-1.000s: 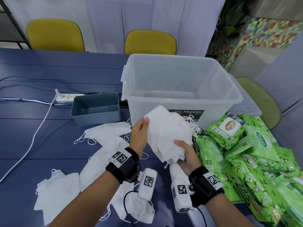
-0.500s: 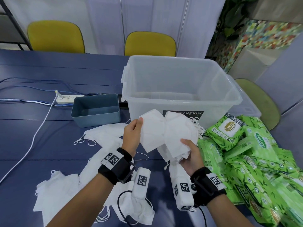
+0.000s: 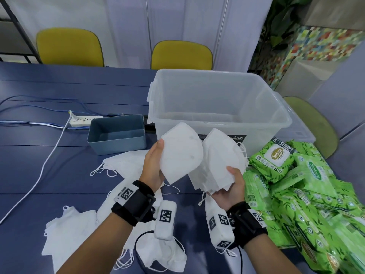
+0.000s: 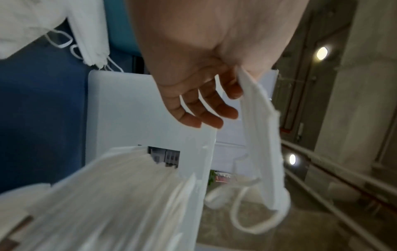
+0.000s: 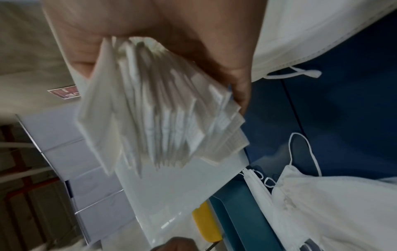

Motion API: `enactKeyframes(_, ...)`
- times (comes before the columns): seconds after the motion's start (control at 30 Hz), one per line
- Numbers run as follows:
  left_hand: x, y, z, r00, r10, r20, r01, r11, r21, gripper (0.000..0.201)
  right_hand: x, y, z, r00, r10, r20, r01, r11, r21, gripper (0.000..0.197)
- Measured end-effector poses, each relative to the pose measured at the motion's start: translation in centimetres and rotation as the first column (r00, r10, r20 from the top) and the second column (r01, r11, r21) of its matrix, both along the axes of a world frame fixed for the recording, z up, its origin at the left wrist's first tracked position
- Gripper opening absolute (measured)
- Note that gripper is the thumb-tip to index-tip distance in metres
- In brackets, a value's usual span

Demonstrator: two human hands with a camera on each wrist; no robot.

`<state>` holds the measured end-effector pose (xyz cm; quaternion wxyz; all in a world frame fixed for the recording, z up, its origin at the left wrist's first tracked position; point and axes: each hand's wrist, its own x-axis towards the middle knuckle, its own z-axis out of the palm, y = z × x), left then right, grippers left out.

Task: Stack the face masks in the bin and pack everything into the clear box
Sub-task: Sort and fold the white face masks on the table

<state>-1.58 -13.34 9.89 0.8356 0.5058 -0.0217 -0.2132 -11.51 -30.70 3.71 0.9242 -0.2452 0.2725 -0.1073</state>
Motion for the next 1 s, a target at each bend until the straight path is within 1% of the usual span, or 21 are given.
enactKeyframes(0.07,0.3,0.3,0.4,0.998,-0.034,-0.051,0.030,0.997,-0.074,0.038,0.0,-0.2,-0.2,1.000,-0.014,-0.014,0.014,1.000,-0.006,0.028)
enactKeyframes(0.1,0.4,0.3,0.7,0.998,-0.047,-0.042,0.044,0.995,-0.088,0.038,0.1,-0.2,-0.3,1.000,-0.005,-0.020,0.005,1.000,-0.026,0.029)
enactKeyframes(0.13,0.4,0.1,0.9,0.998,-0.057,-0.019,0.055,0.994,-0.091,0.037,0.2,-0.1,-0.7,0.999,0.001,-0.040,-0.004,0.998,-0.064,0.036)
enactKeyframes(0.2,0.0,-0.9,1.0,0.999,-0.021,0.042,0.022,0.999,-0.030,0.034,0.4,0.4,-1.1,0.993,0.002,-0.119,-0.021,0.987,-0.161,0.063)
enactKeyframes(0.23,-0.3,-1.6,0.6,0.998,0.002,0.060,-0.003,1.000,0.018,0.031,0.6,0.7,-1.3,0.988,-0.008,-0.152,-0.023,0.979,-0.203,0.074)
enactKeyframes(0.27,-0.7,-2.4,0.3,0.997,0.016,0.076,-0.020,0.998,0.060,0.029,0.8,1.0,-1.4,0.985,-0.017,-0.171,-0.024,0.971,-0.237,0.080)
enactKeyframes(0.3,-1.0,-3.1,-0.2,0.994,0.025,0.105,-0.037,0.992,0.118,0.031,0.9,1.4,-1.4,0.984,-0.016,-0.178,-0.032,0.964,-0.265,0.080)
enactKeyframes(0.33,-1.2,-3.8,-0.9,0.989,0.015,0.145,-0.045,0.977,0.210,0.033,1.1,1.7,-1.6,0.984,-0.014,-0.175,-0.037,0.958,-0.286,0.079)
enactKeyframes(0.4,-1.5,-5.0,-2.2,0.971,-0.007,0.240,-0.098,0.901,0.423,0.030,1.3,2.0,-1.6,0.987,0.008,-0.162,-0.062,0.943,-0.328,0.075)
enactKeyframes(0.43,-1.7,-5.3,-2.7,0.962,0.013,0.273,-0.150,0.859,0.489,0.027,1.4,2.1,-1.5,0.988,0.025,-0.152,-0.077,0.933,-0.351,0.072)
enactKeyframes(0.47,-1.8,-5.4,-3.1,0.950,0.038,0.310,-0.203,0.829,0.521,0.024,1.4,2.2,-1.6,0.988,0.029,-0.150,-0.083,0.927,-0.367,0.069)
enactKeyframes(0.53,-1.9,-5.4,-3.6,0.941,0.091,0.325,-0.259,0.810,0.525,0.024,1.4,2.1,-1.6,0.987,0.021,-0.159,-0.081,0.921,-0.380,0.072)
enactKeyframes(0.63,-1.6,-5.2,-4.4,0.944,0.123,0.305,-0.277,0.799,0.534,0.026,1.3,1.9,-1.8,0.985,0.012,-0.171,-0.079,0.918,-0.388,0.079)
enactKeyframes(0.67,-1.4,-5.1,-4.7,0.949,0.122,0.290,-0.266,0.804,0.532,0.024,1.3,1.9,-1.8,0.985,0.027,-0.168,-0.093,0.914,-0.394,0.079)
enactKeyframes(0.73,-1.4,-4.8,-5.3,0.964,0.097,0.246,-0.213,0.837,0.504,0.018,1.2,2.0,-1.8,0.984,0.068,-0.163,-0.130,0.901,-0.413,0.079)
enactKeyframes(0.8,-1.4,-4.3,-6.0,0.972,0.068,0.226,-0.169,0.869,0.465,0.017,1.2,2.0,-1.9,0.983,0.100,-0.152,-0.157,0.886,-0.437,0.078)
enactKeyframes(0.87,-1.3,-4.0,-6.1,0.975,0.044,0.217,-0.138,0.888,0.439,0.027,1.2,2.2,-1.8,0.982,0.125,-0.141,-0.174,0.887,-0.428,0.078)
enactKeyframes(0.9,-1.4,-3.9,-6.0,0.970,0.034,0.240,-0.140,0.885,0.443,0.035,1.2,2.4,-1.7,0.981,0.136,-0.136,-0.181,0.896,-0.406,0.079)
enactKeyframes(0.97,-1.3,-3.7,-6.0,0.947,0.008,0.321,-0.173,0.856,0.487,0.045,1.2,2.9,-1.1,0.980,0.169,-0.110,-0.198,0.910,-0.363,0.085)
enactKeyframes(1.0,-1.2,-3.7,-6.1,0.933,-0.004,0.361,-0.190,0.845,0.501,0.046,1.1,3.1,-0.7,0.977,0.191,-0.095,-0.212,0.907,-0.363,0.089)
